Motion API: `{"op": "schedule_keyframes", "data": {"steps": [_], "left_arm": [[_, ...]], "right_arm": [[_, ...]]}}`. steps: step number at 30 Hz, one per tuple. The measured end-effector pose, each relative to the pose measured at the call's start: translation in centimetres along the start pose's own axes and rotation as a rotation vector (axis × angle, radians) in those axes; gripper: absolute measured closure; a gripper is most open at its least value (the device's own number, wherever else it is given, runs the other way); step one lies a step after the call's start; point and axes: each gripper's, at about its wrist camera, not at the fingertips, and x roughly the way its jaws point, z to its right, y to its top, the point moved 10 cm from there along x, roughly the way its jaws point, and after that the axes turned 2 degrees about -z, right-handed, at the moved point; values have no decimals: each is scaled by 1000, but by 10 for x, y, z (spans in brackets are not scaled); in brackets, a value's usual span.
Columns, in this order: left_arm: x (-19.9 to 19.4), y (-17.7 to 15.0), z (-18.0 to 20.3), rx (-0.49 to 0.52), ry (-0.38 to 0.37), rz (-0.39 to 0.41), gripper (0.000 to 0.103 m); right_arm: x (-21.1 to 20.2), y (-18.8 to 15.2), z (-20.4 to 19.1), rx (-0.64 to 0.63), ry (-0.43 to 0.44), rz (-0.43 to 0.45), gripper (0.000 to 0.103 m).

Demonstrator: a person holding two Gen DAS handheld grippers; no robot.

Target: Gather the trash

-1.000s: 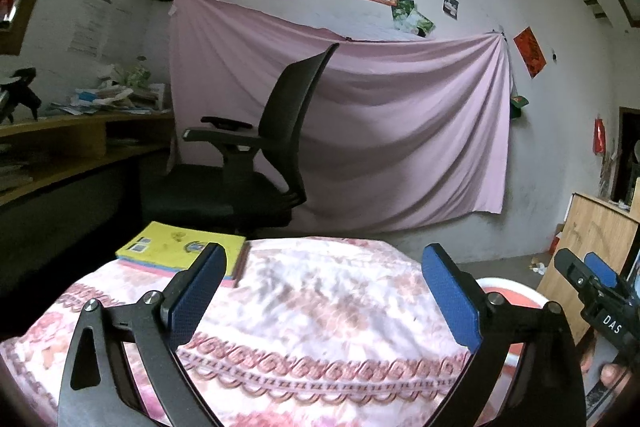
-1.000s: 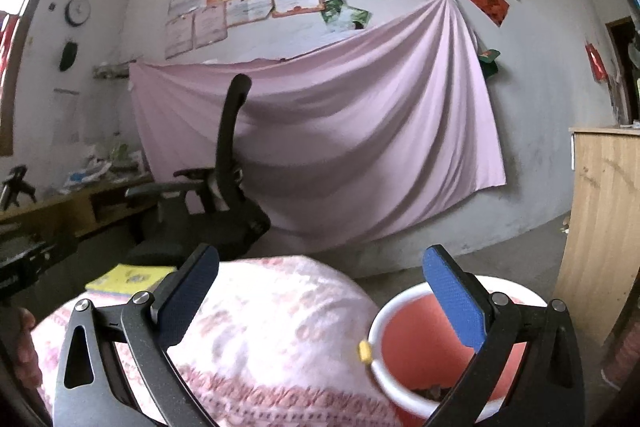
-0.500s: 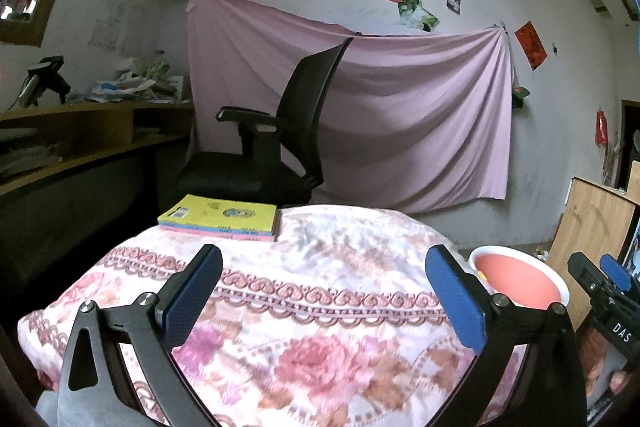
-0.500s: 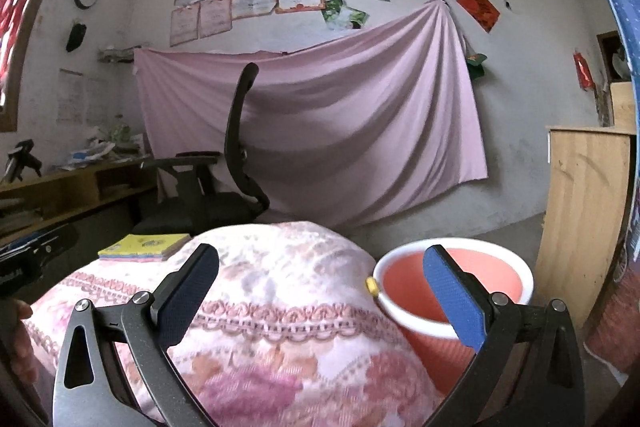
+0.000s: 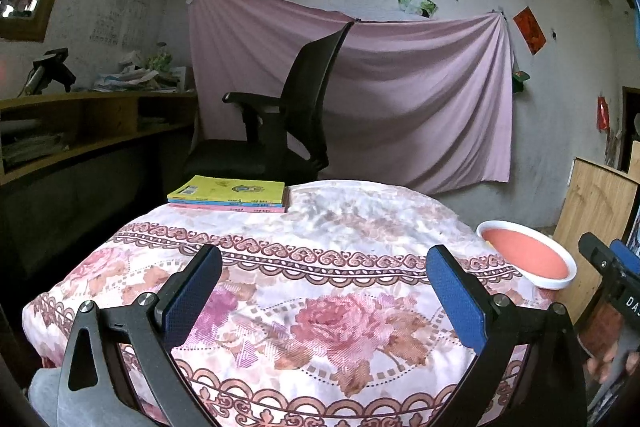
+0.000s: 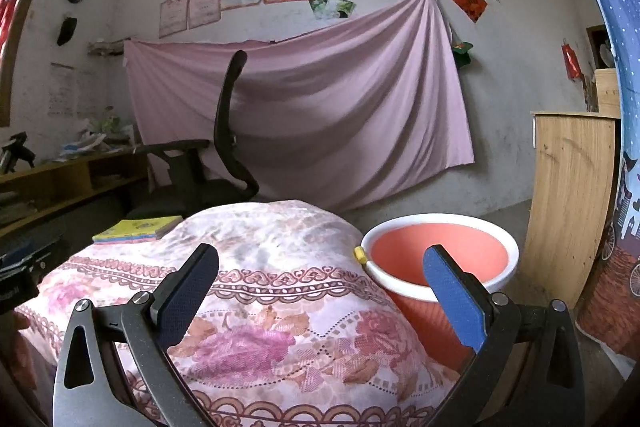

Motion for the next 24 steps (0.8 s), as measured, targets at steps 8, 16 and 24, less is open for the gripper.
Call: {"op": "schedule_keyframes", "data": {"steps": [8,16,24], "left_arm": [[1,-3,-3,-4,3,2,3],[2,-2,-7,-1,5,6,3],[1,-2,-7,2,7,9,3]], "right_arm": [[5,-5,-5,-9,5,-22,0],[5,-5,-5,-11,7,-21,0],[6,-5,-4,-2,7,-22,0]]}}
